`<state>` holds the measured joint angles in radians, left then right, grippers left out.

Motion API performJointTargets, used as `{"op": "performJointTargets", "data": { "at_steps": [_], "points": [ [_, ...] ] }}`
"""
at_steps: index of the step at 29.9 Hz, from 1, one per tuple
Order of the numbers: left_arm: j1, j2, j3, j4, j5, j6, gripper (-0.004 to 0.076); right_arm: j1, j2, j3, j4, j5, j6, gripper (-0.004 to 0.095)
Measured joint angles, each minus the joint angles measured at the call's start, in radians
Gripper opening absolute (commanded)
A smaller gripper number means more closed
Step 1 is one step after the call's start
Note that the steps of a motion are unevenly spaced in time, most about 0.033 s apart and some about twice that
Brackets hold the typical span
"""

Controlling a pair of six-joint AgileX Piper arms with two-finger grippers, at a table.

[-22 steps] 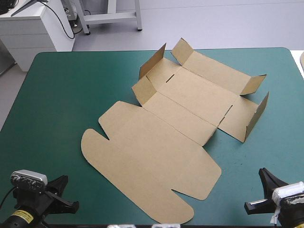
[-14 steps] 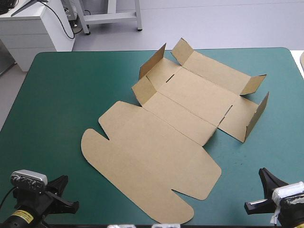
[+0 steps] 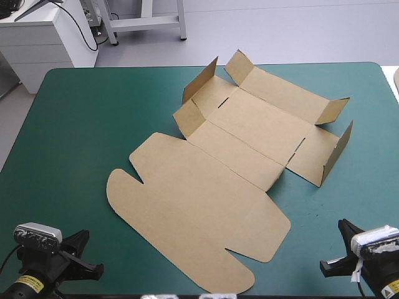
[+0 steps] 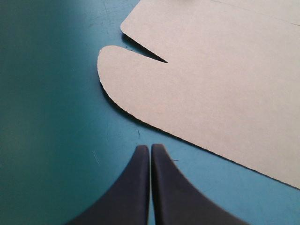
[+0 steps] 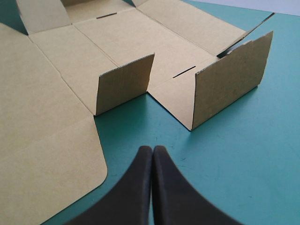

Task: Fold the box

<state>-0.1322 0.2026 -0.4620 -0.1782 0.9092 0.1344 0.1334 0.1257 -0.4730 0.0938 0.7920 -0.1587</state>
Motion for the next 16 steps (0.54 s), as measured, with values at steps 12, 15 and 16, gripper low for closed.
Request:
{"op": "performJointTargets", "data": {
  "at_steps": [12, 15, 16],
  "points": [
    [0.0, 0.0, 0.0, 0.0, 0.0, 0.0, -0.0008, 0.0, 0.501, -0.411, 0.076, 0.07, -0.014, -0.0019],
    [0.0, 0.0, 0.0, 0.0, 0.0, 0.0, -0.0008, 0.0, 0.621, -0.523, 0.108, 0.113, -0.011, -0.0019],
    [0.0, 0.0, 0.0, 0.0, 0.0, 0.0, -0.0008, 0.0, 0.668, -0.568, 0.113, 0.139, -0.005, -0.0019]
  ]
}}
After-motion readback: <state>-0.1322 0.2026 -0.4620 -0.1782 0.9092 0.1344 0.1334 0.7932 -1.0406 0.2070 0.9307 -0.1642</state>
